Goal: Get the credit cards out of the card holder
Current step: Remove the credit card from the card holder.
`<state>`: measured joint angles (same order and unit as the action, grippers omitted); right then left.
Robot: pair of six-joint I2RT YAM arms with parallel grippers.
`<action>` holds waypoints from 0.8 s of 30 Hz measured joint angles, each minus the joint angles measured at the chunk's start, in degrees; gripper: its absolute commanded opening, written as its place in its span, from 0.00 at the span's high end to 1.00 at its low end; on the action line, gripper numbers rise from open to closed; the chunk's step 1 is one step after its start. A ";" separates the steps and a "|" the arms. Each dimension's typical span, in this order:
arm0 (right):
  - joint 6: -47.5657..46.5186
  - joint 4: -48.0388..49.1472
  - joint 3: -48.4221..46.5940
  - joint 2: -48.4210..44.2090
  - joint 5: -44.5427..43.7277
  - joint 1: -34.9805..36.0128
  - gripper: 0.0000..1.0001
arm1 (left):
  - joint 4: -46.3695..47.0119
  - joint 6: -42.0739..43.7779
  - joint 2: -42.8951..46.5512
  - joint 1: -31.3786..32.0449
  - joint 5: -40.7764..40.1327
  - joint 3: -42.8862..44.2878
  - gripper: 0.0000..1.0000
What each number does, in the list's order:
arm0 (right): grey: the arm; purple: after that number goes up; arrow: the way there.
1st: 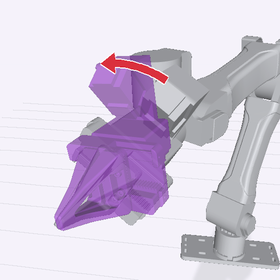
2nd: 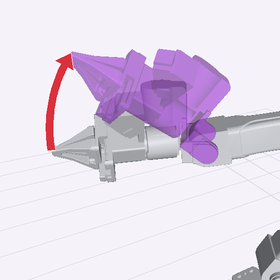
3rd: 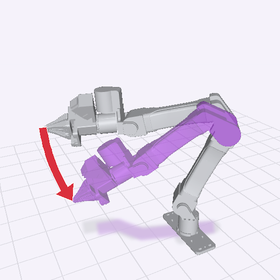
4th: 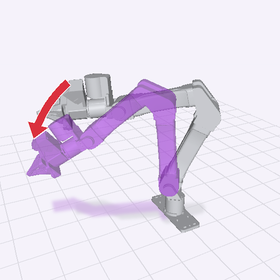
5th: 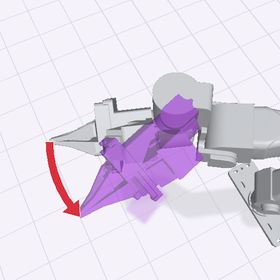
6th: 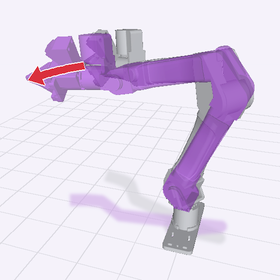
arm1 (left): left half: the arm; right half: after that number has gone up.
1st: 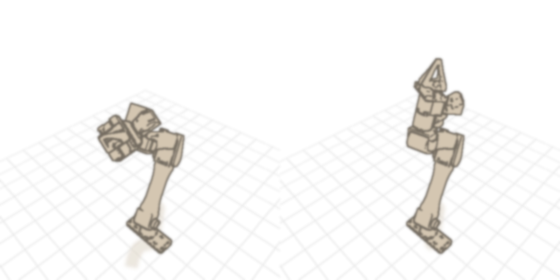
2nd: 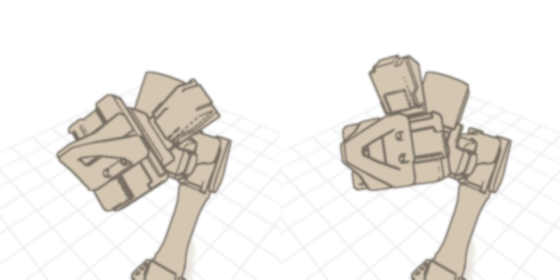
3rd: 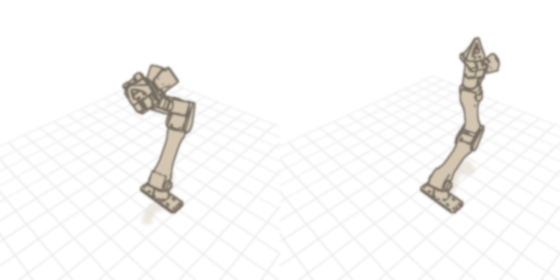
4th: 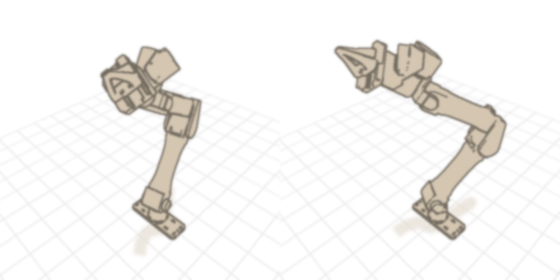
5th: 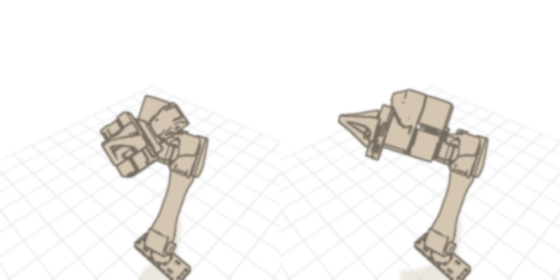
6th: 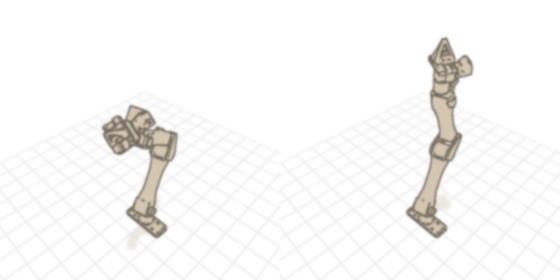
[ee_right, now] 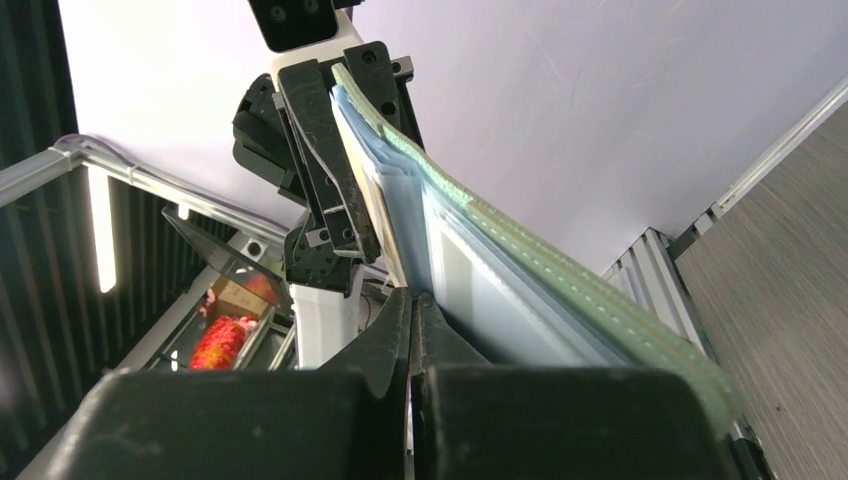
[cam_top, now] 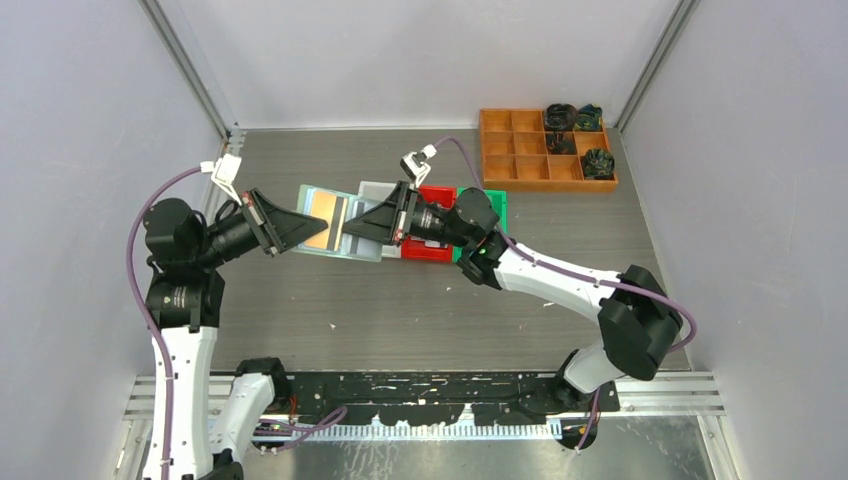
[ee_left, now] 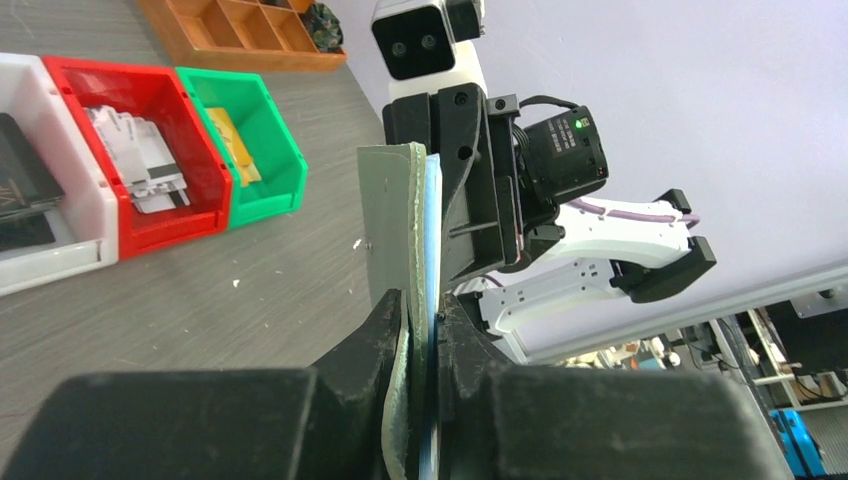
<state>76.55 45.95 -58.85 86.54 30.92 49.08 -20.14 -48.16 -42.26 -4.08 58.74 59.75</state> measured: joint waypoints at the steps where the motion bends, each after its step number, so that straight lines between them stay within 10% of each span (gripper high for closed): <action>1: -0.31 -0.22 0.50 -0.59 -0.37 -0.11 0.99 | -0.02 -0.13 -0.09 0.04 0.46 0.00 0.87; 6: -2.56 -2.82 1.40 -2.38 -1.79 -0.76 0.99 | -0.28 -0.94 -0.39 0.26 1.79 0.00 0.86; 11: -3.45 -4.48 1.29 -3.34 -2.10 -0.76 0.64 | -0.33 -0.96 -0.50 0.33 2.12 0.00 0.86; 24: -4.52 -5.62 -3.28 -2.64 -1.92 -0.31 0.67 | -0.68 -0.42 -0.39 0.31 1.70 0.07 0.87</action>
<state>72.03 40.34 -62.13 83.90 28.99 48.77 -20.82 -48.58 -42.65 -3.77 60.45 59.81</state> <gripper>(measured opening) 0.333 0.147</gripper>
